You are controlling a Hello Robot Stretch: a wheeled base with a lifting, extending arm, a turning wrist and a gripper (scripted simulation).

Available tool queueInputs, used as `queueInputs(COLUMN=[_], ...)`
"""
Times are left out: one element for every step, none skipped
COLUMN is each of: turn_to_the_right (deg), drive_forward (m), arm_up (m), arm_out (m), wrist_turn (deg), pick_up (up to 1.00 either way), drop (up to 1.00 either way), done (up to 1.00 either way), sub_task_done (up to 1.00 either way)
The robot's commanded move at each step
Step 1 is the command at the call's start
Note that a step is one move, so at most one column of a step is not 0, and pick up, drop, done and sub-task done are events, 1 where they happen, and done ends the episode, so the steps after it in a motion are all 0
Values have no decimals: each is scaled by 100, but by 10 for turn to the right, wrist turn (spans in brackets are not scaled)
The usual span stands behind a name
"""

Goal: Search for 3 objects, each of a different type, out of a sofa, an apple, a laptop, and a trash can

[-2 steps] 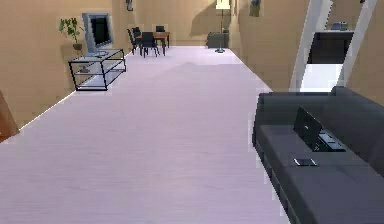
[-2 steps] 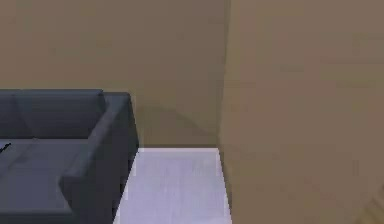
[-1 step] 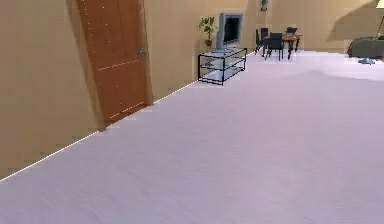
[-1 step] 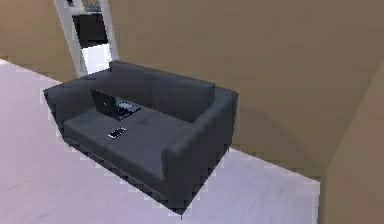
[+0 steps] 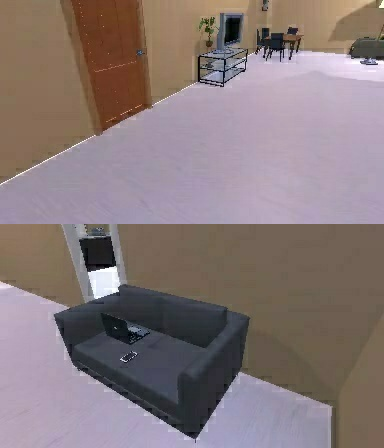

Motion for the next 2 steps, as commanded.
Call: queueInputs(turn_to_the_right=[450,30], drive_forward=[0,0], arm_up=[0,0], arm_out=[0,0], wrist_turn=[0,0], pick_up=[0,0], drop=[0,0], done=[0,0], sub_task_done=[0,0])
